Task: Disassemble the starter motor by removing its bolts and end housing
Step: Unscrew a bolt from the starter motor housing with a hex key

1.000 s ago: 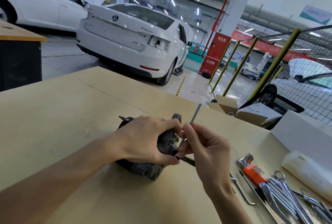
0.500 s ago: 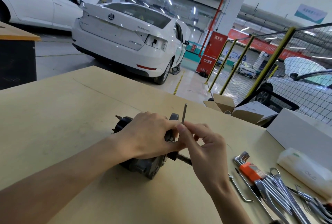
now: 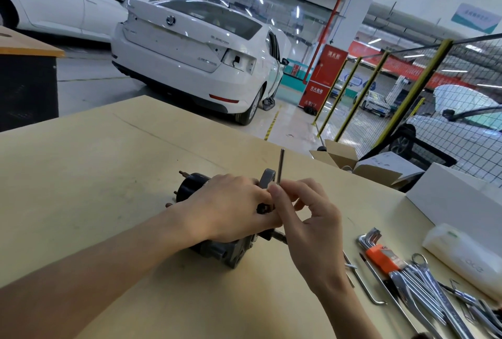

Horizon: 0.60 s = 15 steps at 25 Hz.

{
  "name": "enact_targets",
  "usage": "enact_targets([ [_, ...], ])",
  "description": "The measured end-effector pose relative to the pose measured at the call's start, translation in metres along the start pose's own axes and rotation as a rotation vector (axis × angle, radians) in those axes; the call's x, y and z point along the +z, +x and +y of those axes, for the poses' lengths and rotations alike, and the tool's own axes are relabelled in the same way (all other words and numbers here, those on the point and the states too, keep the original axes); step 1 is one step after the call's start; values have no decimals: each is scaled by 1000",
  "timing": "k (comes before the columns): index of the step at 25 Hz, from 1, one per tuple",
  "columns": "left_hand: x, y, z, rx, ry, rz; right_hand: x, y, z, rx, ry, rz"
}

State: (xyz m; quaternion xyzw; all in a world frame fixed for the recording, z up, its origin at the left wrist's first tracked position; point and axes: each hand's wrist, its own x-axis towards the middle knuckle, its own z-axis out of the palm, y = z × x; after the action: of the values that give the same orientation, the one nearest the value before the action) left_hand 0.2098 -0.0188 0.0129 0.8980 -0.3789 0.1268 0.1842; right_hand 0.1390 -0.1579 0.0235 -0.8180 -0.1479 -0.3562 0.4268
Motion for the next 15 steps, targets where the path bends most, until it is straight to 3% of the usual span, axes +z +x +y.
enact_targets([
  [8,-12,-3,7,4,44,-18,8,-4,7,-283,-167,-58],
  [15,-7,-3,6,0,59,-26,10,-4,7,-154,-48,-31],
])
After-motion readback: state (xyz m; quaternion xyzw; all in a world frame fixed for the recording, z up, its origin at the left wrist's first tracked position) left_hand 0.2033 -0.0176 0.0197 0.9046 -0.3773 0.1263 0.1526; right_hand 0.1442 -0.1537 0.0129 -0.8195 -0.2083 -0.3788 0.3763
